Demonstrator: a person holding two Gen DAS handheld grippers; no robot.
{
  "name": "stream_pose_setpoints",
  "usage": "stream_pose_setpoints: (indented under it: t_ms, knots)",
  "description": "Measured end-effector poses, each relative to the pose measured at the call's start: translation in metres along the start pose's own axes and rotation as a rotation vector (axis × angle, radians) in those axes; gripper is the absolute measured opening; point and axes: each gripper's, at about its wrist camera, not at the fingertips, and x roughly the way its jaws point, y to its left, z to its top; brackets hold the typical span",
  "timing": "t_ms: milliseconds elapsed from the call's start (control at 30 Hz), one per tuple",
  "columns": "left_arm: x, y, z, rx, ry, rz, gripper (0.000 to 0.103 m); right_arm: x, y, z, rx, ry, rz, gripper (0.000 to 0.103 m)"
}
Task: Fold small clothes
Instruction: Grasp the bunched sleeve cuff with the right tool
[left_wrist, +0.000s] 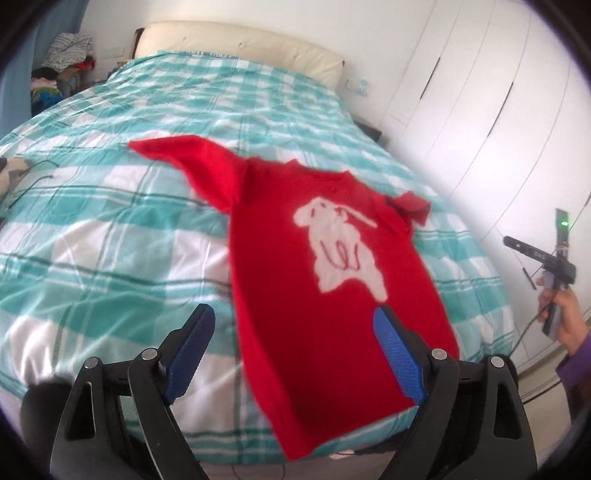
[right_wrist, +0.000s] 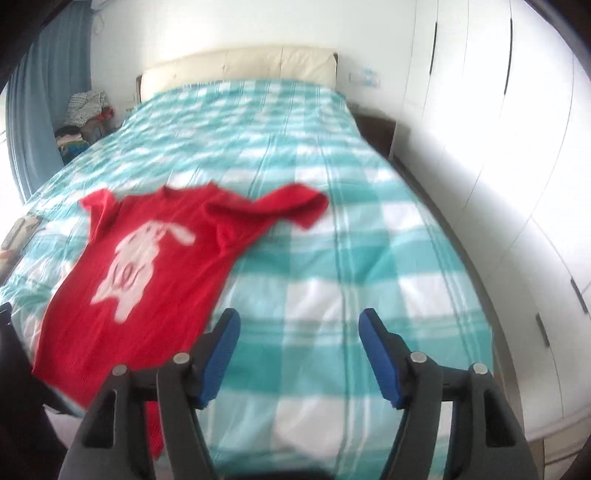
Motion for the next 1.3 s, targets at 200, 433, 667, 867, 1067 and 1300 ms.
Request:
stream_pose_setpoints:
  t_ms: [200,433,667,867,1067,1300]
  knots:
    - [0.039,-0.014,0.005,-0.010,0.076,0.012,0.089,0.153,-0.024,0.045,0.165,0.094,0.226,0.059]
    - [0.045,0.007,-0.010,-0.081,0.107,0.131,0.089,0.277,-0.028,0.054,0.231,0.132,0.170,0.036]
    - [0.047,0.023,-0.013,-0.127,0.125,0.177,0.089,0.206,-0.097,0.072,0.343,-0.010,0.236,0.004]
    - [0.056,0.011,-0.008,-0.096,0.136,0.143,0.089,0.119,-0.175,0.081,0.349,0.068,0.116,0.004]
    - [0.054,-0.009,-0.008,-0.050,0.126,0.115,0.089,0.109,-0.213,0.073,0.347,0.283,0.100,0.004]
    - [0.048,-0.007,-0.015,-0.054,0.138,0.122,0.089,0.156,-0.254,0.006,0.486,0.427,-0.008,0.004]
